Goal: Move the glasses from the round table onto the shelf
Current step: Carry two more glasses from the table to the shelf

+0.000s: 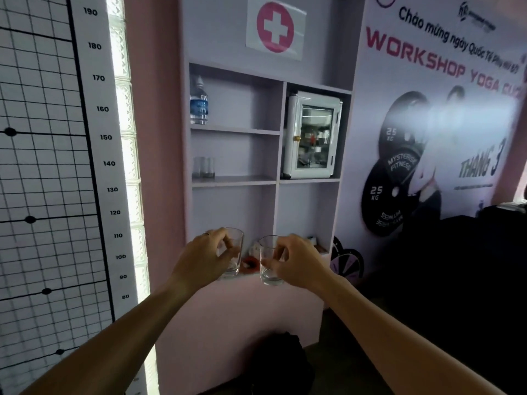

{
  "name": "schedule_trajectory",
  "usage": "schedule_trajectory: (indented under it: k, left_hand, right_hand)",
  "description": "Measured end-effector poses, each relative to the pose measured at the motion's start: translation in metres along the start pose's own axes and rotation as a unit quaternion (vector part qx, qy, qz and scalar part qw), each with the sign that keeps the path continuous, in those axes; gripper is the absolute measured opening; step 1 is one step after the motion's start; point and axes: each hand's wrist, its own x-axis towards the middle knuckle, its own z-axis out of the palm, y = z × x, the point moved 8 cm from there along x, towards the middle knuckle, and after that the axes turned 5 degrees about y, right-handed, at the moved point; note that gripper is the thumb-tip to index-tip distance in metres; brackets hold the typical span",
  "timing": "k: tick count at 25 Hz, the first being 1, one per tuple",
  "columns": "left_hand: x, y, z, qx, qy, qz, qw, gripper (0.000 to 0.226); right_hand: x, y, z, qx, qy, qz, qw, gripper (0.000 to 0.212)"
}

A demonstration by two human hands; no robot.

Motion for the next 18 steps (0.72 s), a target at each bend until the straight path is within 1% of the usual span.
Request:
schedule_trajectory:
  k: [3,8,14,18]
  left_hand:
    - [0.051,-0.027,0.006,0.008,0.001,0.0,1.0,0.026]
    - [0.143,-0.078,0.004,0.038,0.014,0.012,0.999,0.024]
    - [0.225,-0.128,0.003,0.096,0.067,0.025,0.993,0.021]
    - [0.272,-0.161,0.009,0.135,0.11,0.015,0.985,0.02]
  right_hand:
    - [0.061,0.008,0.015,-0.001,0.0,-0.005,1.0,0.031]
    - [0.165,0.009,0.047,0.035,0.01,-0.052,0.998,0.031]
    - [0.277,0.015,0.086,0.069,0.028,-0.082,0.994,0.031]
    - [0.349,0.019,0.111,0.095,0.028,-0.117,0.988,0.03]
